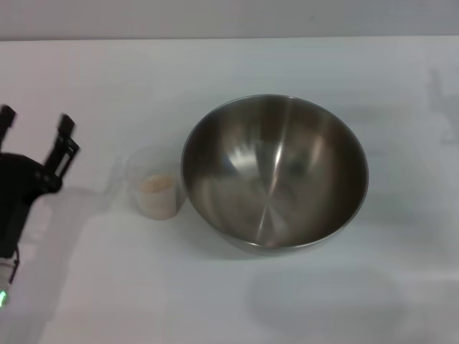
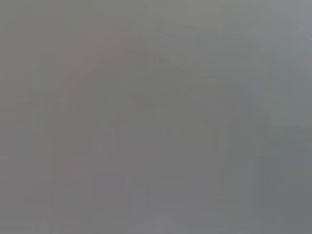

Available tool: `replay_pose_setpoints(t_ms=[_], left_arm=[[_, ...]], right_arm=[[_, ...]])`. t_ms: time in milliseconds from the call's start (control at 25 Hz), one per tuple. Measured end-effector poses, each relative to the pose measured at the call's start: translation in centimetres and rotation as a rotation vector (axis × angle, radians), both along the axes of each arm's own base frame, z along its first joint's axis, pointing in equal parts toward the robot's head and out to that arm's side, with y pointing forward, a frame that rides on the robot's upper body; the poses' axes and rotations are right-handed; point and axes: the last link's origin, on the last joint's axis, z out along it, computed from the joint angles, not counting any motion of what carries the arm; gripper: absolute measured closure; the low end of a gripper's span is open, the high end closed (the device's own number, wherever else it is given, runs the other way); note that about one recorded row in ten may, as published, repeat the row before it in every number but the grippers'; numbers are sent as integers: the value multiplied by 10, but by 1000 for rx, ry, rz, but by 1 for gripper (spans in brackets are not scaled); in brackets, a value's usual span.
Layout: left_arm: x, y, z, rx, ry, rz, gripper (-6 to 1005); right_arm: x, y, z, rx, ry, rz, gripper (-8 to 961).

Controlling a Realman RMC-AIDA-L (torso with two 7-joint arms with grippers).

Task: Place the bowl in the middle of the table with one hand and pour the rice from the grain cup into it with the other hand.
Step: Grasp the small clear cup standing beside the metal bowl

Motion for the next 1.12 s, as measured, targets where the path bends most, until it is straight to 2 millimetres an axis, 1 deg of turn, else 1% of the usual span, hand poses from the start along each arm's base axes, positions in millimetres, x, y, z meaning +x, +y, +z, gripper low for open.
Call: replay_pose_setpoints(t_ms=[280,480,680,1120], left_arm=[[-1,-11,-17,-105,58,-15,141],[-4,-14,-26,-160,80,-1,141],[-9,-15,-29,-184,95,28,141],[-16,-16,-36,-231,117,72,142]], right_arm=[[5,8,4,-16,-5,-31,401],[5,14,10,-12,-11,-38,401],[5,18,14,-6,-9,-42,402],[3,21,15,-5,-10,-33,402]])
